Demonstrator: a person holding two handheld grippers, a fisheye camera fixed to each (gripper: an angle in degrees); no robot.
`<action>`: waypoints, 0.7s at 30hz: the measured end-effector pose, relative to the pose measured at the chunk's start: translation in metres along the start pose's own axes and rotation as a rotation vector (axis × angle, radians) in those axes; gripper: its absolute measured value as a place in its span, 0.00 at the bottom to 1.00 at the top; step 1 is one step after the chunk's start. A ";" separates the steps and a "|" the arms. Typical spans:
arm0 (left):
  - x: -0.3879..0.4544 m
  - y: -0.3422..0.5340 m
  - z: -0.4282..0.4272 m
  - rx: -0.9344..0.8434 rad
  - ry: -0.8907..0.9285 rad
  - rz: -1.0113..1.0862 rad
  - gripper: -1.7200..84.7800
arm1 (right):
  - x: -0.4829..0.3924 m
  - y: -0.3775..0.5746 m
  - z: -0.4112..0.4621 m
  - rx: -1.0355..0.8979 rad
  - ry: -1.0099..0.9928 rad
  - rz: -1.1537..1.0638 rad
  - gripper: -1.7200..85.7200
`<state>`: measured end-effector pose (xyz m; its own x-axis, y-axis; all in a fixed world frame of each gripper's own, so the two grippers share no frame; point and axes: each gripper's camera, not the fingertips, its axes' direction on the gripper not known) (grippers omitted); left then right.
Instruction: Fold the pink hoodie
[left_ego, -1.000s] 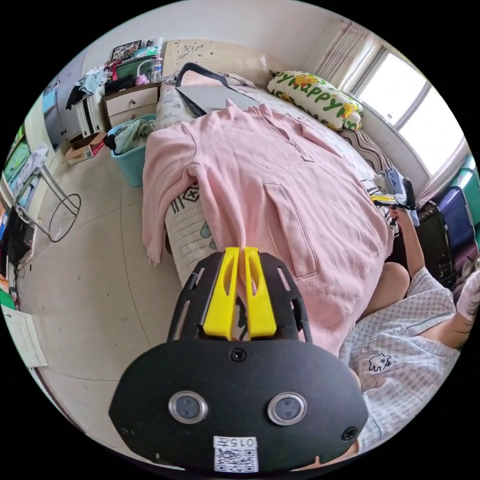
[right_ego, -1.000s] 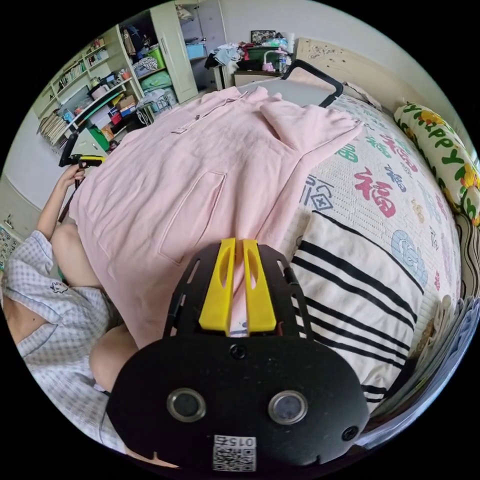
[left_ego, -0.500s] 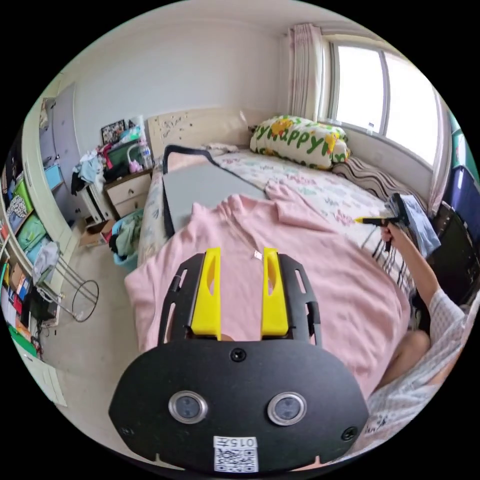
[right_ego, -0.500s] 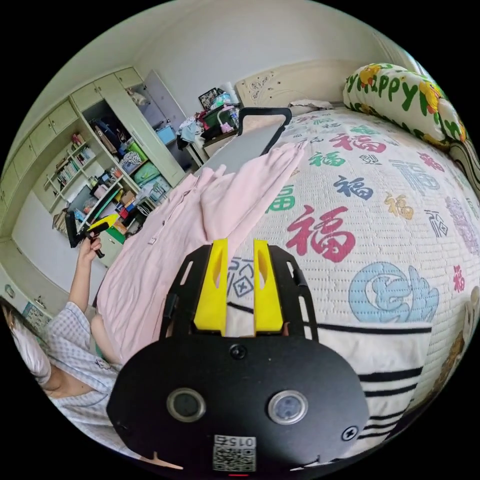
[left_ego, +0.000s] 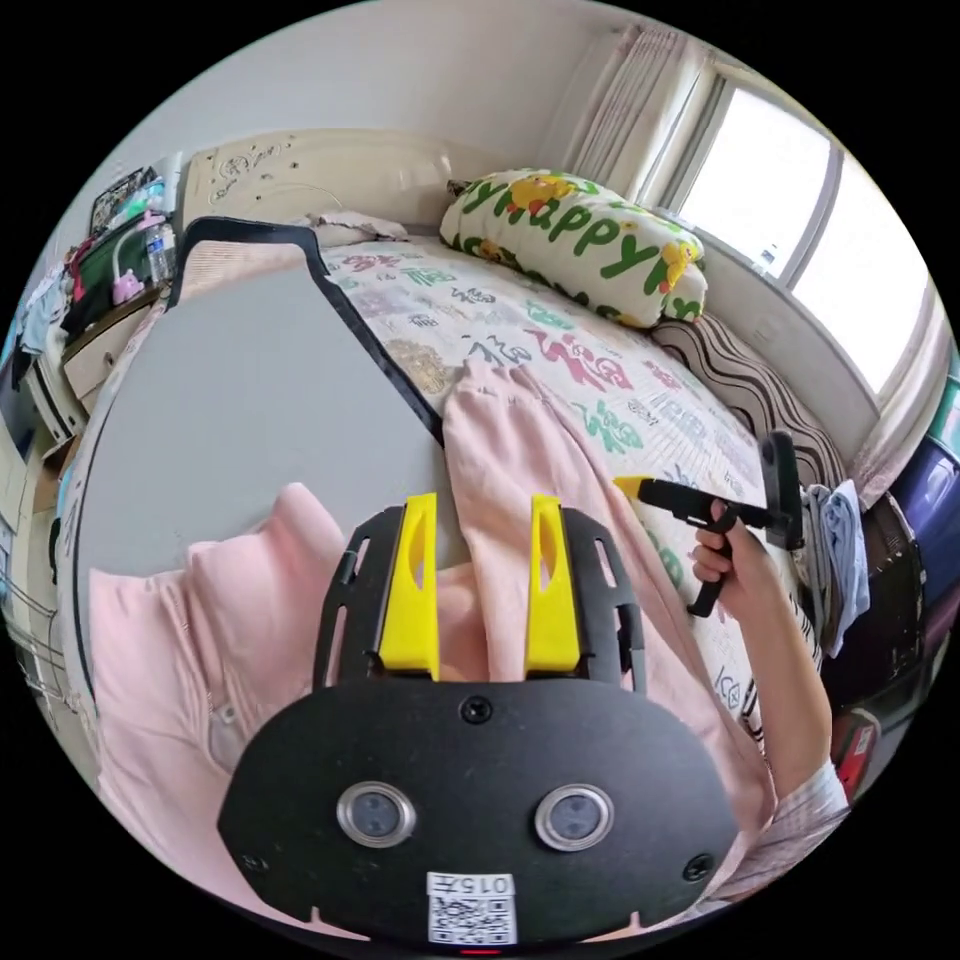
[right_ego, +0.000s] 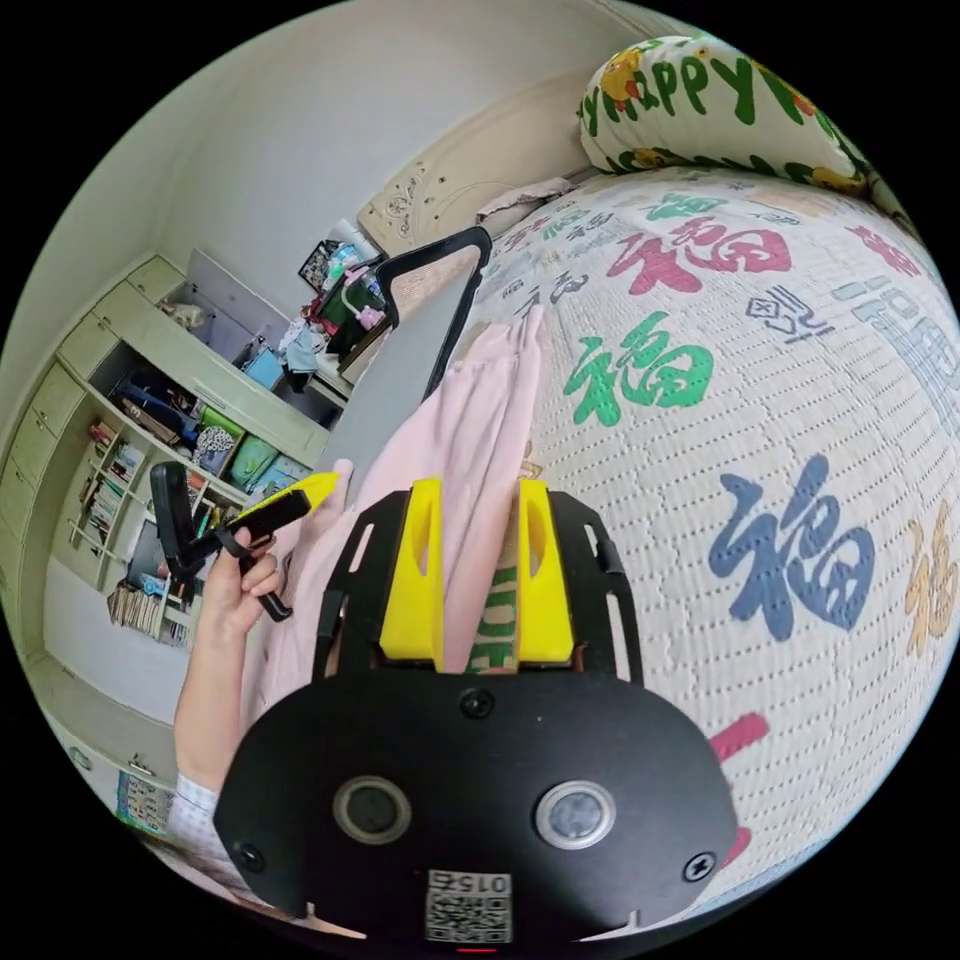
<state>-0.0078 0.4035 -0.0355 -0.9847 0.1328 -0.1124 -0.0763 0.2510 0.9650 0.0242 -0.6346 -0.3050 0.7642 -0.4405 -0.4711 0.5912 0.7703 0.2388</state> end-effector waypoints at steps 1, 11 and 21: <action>0.000 -0.003 0.010 -0.038 0.004 0.000 0.16 | 0.000 -0.004 0.003 -0.007 0.010 0.009 0.13; 0.083 -0.011 -0.055 0.264 0.072 0.241 0.03 | -0.051 0.040 -0.143 0.368 0.159 -0.232 0.05; 0.239 0.060 -0.045 0.165 0.158 0.552 0.10 | 0.022 0.201 -0.320 0.227 0.132 -0.240 0.11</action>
<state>-0.2549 0.4074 0.0059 -0.8840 0.1450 0.4443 0.4665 0.3332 0.8194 0.0777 -0.3424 -0.5392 0.5654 -0.5214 -0.6391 0.8034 0.5235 0.2837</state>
